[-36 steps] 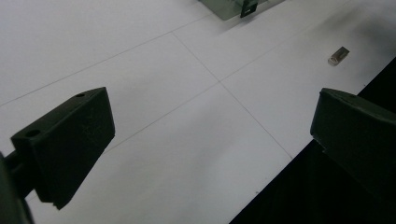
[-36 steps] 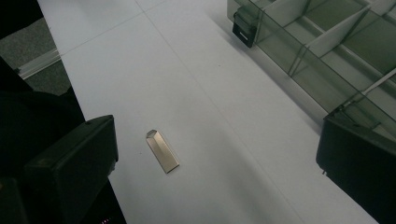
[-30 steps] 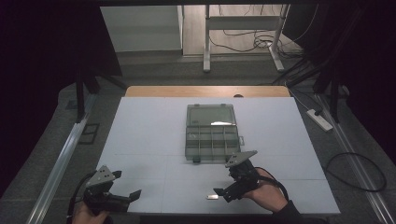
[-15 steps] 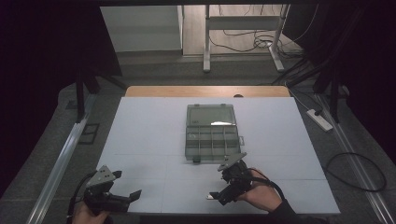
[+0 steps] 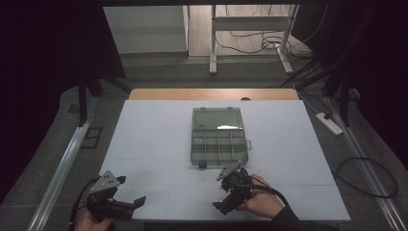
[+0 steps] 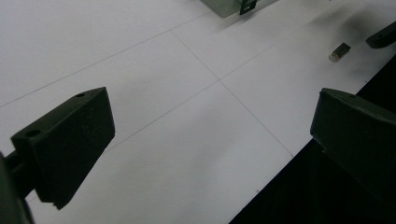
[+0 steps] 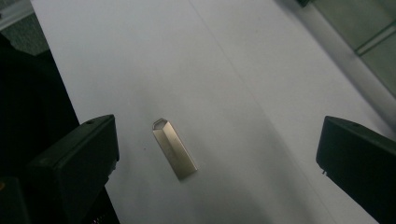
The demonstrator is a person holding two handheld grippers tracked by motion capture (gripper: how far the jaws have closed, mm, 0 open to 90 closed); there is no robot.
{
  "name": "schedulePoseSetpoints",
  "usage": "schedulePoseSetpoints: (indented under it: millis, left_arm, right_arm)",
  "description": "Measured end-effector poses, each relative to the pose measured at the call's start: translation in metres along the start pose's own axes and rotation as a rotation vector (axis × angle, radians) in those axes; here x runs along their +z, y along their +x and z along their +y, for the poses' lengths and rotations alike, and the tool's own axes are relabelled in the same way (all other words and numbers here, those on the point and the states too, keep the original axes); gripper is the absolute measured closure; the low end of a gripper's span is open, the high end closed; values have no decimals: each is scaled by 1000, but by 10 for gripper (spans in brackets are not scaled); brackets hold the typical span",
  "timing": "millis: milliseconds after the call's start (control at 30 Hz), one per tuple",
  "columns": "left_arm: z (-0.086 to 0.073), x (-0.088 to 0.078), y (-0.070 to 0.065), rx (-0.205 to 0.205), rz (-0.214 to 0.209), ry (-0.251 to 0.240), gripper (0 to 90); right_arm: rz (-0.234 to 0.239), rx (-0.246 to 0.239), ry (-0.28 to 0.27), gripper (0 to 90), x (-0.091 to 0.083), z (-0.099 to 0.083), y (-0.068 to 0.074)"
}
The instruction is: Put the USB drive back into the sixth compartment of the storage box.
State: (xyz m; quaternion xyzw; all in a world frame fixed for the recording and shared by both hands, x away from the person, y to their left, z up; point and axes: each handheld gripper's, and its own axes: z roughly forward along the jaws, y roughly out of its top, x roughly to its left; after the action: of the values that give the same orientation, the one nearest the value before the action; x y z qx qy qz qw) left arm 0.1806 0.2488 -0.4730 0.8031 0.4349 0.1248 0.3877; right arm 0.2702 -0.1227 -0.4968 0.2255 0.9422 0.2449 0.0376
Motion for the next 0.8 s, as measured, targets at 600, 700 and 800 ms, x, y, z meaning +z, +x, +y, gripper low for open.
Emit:
schedulePoseSetpoints:
  millis: [600,700,800]
  left_arm:
    - [0,0,0,5,-1,0,0]
    - [0,0,0,5,-1,0,0]
    - [0,0,0,7,0,0,0]
  right_arm:
    - [-36,-63,115,25,22,-4,6]
    - [-31,-76,117,96,20,-3,6]
    - [-14,-104,109,247,15,-3,7]
